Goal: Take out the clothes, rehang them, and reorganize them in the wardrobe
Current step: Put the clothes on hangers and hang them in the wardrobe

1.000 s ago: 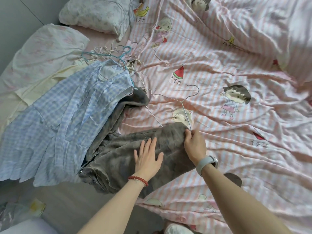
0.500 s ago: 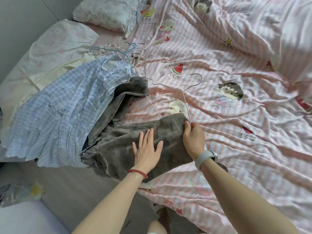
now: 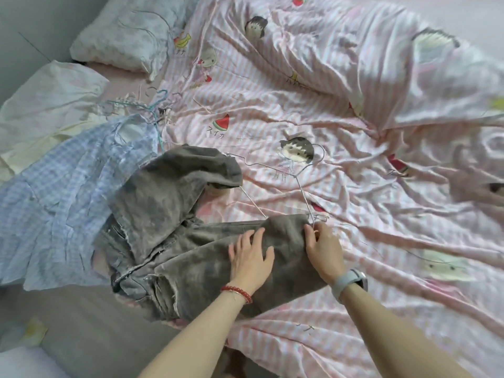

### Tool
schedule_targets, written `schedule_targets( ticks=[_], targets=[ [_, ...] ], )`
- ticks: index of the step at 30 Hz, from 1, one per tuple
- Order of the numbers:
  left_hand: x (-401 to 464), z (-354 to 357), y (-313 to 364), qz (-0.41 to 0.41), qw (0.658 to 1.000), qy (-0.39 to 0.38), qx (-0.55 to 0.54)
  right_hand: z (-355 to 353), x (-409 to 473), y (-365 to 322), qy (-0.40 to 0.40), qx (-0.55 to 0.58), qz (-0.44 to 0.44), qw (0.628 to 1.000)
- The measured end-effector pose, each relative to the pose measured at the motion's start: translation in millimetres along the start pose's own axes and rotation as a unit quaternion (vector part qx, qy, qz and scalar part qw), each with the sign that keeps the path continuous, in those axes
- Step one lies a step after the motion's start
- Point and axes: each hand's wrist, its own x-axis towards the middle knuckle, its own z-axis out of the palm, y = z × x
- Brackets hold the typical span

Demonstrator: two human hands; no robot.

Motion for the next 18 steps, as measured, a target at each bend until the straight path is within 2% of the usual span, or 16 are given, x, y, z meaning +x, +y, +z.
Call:
schedule_targets(
  ticks=[4, 9, 14, 18],
  targets=[
    [27, -27, -26, -0.018, 0.996, 0.084, 0.028, 1, 14, 10, -0.023, -0.035, 0.014, 0.999],
    [80, -70, -55, -0.017, 0.988, 0.129, 0.08, 10, 20, 13, 0.036, -0.071, -0.06, 0.995],
    [171, -117, -70, 0.008, 0.987, 0.089, 0.131, 20, 27, 22, 0.055, -0.085, -0.073, 0.992],
    [227, -118, -75, 0.019, 0.981, 0.035, 0.191, 34, 40, 25, 0.1, -0.117, -0.031, 0.988]
  ],
)
